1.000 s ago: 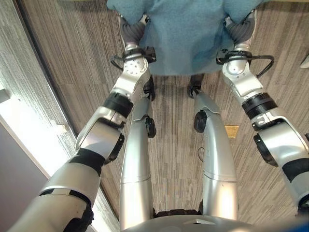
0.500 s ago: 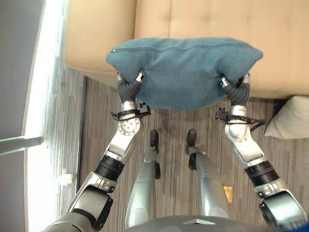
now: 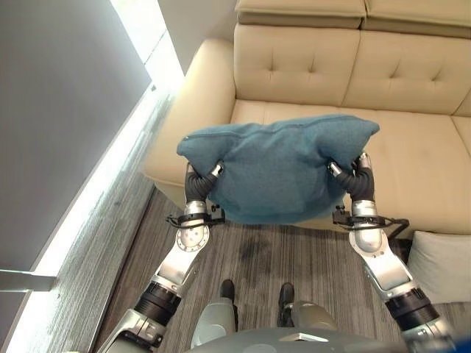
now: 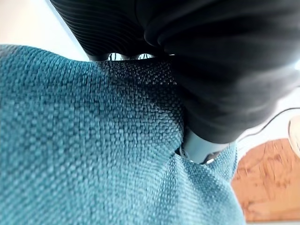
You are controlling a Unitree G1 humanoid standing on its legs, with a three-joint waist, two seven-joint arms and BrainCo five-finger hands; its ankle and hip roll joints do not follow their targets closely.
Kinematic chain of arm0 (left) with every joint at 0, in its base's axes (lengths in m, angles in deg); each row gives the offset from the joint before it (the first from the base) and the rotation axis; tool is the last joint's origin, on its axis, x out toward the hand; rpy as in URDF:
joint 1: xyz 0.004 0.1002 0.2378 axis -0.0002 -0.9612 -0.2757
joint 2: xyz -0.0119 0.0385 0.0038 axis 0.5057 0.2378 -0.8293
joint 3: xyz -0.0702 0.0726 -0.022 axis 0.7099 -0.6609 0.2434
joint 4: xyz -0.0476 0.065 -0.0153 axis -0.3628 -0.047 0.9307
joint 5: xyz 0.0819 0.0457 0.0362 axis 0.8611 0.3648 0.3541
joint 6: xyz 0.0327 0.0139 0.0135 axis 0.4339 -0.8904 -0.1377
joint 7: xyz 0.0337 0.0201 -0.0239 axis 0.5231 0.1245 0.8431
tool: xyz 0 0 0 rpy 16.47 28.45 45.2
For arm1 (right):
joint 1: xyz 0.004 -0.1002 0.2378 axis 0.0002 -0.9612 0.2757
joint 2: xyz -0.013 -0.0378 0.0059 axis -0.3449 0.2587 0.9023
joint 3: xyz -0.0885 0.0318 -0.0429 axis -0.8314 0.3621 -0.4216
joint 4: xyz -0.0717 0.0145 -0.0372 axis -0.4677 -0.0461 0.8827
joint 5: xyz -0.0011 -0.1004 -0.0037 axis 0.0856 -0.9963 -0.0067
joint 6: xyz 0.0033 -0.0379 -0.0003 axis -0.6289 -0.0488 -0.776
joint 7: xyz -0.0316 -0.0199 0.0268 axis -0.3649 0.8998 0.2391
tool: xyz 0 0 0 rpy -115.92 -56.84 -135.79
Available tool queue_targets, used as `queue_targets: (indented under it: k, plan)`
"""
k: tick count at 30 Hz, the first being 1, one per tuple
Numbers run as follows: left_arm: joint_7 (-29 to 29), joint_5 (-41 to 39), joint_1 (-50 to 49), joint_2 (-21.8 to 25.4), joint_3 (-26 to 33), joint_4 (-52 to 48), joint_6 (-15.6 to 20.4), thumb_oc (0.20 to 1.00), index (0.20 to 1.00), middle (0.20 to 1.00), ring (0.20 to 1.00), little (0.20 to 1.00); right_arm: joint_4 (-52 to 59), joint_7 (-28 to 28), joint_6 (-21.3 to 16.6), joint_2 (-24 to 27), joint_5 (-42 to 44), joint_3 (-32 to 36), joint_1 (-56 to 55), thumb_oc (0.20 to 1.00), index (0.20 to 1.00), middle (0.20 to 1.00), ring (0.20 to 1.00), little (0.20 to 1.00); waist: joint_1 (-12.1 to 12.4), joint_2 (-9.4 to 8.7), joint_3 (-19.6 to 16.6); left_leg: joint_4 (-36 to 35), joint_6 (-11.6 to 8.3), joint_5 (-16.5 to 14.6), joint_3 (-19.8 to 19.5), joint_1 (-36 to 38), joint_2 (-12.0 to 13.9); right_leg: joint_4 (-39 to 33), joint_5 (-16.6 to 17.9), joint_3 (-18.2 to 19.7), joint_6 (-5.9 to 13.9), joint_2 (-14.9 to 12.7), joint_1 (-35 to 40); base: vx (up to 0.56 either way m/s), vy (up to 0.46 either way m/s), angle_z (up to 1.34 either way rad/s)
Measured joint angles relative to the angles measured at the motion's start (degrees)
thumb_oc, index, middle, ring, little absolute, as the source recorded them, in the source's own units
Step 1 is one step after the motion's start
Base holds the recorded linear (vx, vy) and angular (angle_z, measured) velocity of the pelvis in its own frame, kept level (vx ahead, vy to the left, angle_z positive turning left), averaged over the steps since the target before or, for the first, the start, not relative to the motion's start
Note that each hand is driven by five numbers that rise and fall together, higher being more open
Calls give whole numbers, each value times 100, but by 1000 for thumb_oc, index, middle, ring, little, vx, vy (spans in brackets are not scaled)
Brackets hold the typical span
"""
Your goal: Pick up all the scattered cushions and arrange them neatly on the sofa.
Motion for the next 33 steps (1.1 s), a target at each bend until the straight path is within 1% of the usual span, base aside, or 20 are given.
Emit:
queue_targets:
  k: [2,4,5,6,7,8,9,10,12,14,15,17,19,22,24,26,27,29,31,33]
  plan:
    - [-68,3,-8,4,-88,2,-49,200,200,200,200,200,-18,2,3,-25,10,99,-160,200,200,200,200,200,-16,-40,-55,-212,-17,-13,-82,-191,-140,0,13,125,-35,23,-10,208,117,-20]
    - [-135,-2,-52,-8,-89,40,-84,200,200,200,200,200,-43,-54,10,-8,9,120,-155,200,200,200,200,200,142,-121,-33,-660,51,28,-105,-162,-280,-5,27,431,-25,32,-31,262,161,-72]
    - [-135,-4,-145,-1,-74,41,-146,200,200,200,200,200,-42,-139,20,-5,7,94,-163,200,200,200,200,200,168,-32,-81,-804,138,88,-67,-41,-229,-5,17,551,61,104,70,319,224,-116]
    - [-148,-2,-246,11,-80,40,-167,200,200,200,200,200,-32,-192,32,-29,14,74,-225,200,200,200,200,200,108,93,-158,-906,383,254,-92,304,-219,29,-103,717,219,164,286,333,308,-121]
    - [-172,1,-307,87,-83,27,-168,200,200,200,200,200,13,-231,34,-77,12,68,-318,200,200,200,200,200,7,-22,-312,-931,653,228,144,552,-483,134,-266,976,406,-110,353,285,342,-94]
    - [-213,0,-300,170,-72,-32,-170,200,200,200,200,200,87,-252,35,-99,11,71,-338,200,200,200,200,200,-129,-61,-391,-930,789,159,351,640,-688,239,-259,1053,573,-347,336,232,341,-79]
    - [-229,-1,-300,239,-71,-32,-172,200,200,200,200,200,93,-261,38,-143,11,41,-335,200,200,200,200,200,-124,-54,-392,-915,898,93,503,736,-763,335,-224,1058,660,-425,343,162,297,-110]
    - [-242,1,-295,275,-30,-22,-173,200,200,200,200,200,95,-364,48,-205,7,24,-302,200,200,200,200,200,130,35,-338,-926,1100,26,907,951,-750,1274,-265,1173,794,-524,-72,90,191,-109]
    - [-246,7,-265,306,98,-23,-171,200,200,200,200,200,94,-409,62,-290,2,-82,-273,200,200,200,200,200,113,223,-215,-967,1233,-157,1066,1177,-837,2899,-111,1121,1193,-741,-933,196,75,-76]
    - [-241,6,-293,253,164,-28,-174,200,200,200,200,200,96,-454,105,-245,2,-113,-260,200,200,200,200,200,187,354,-156,-1138,1190,-127,1189,1294,-835,2060,-170,629,1106,-897,-925,270,-69,-38]
    - [-247,5,-291,238,222,-18,-168,200,200,200,200,200,93,-492,145,-219,2,-134,-212,200,200,200,200,200,160,363,-130,-1151,1117,-196,1188,1295,-850,1584,-120,578,1080,-868,-982,143,-60,-19]
    - [-248,1,-293,241,321,-12,-174,200,200,200,200,200,92,-580,195,-204,2,-159,-125,200,200,200,200,200,101,343,-101,-1220,1156,-178,1175,1309,-907,196,448,559,1038,-686,-940,169,-106,11]
    - [-255,3,-305,206,341,-8,-177,200,200,200,200,200,84,-582,203,-193,2,-131,-125,200,200,200,200,200,44,268,-55,-1224,1079,-271,1096,1450,-951,6,746,483,915,-594,-858,198,-167,29]
    - [-296,2,-390,128,333,-17,-175,200,200,200,200,200,83,-601,203,-206,-2,-107,-126,200,200,200,200,200,50,182,-34,-1248,975,-355,924,1659,-954,-169,932,349,708,-469,-483,146,-215,30]
    - [-366,-4,-453,-66,318,-23,-173,200,200,200,200,200,69,-597,204,-124,1,-14,-131,200,200,200,200,200,38,238,-41,-1064,778,-448,607,1603,-764,-558,1146,140,427,-256,-169,81,-248,64]
    - [-385,-8,-392,-114,271,-21,-173,200,200,200,200,200,67,-594,202,-51,0,67,-115,200,200,200,200,200,53,78,21,-130,598,-556,518,1146,-672,-751,1099,-81,188,-194,36,67,-231,68]
    - [-392,-59,-355,-125,234,-21,-174,200,200,200,200,200,67,-575,202,-43,3,100,-78,200,200,200,200,200,118,-10,74,1036,535,-599,567,590,-579,-820,1049,-177,27,-161,165,74,-175,45]
    - [-397,-66,-341,-126,181,-21,-170,200,200,200,200,200,73,-546,202,-29,18,132,-114,200,200,200,200,200,165,-11,105,2048,468,-672,658,82,-362,-997,927,-288,-159,-3,405,86,-90,20]
    - [-405,-64,-332,-112,168,-25,-160,200,200,200,200,200,83,-517,201,-24,20,137,-103,200,200,200,200,200,145,-56,130,1474,444,-720,743,22,-243,-1010,852,-363,-265,48,448,144,-40,14]
    - [-430,-64,-312,-136,80,-14,-166,200,200,200,200,200,78,-504,202,-9,23,226,-114,200,200,200,200,200,94,-186,209,493,378,-640,978,-12,-201,-1190,805,-384,-277,45,607,108,1,27]
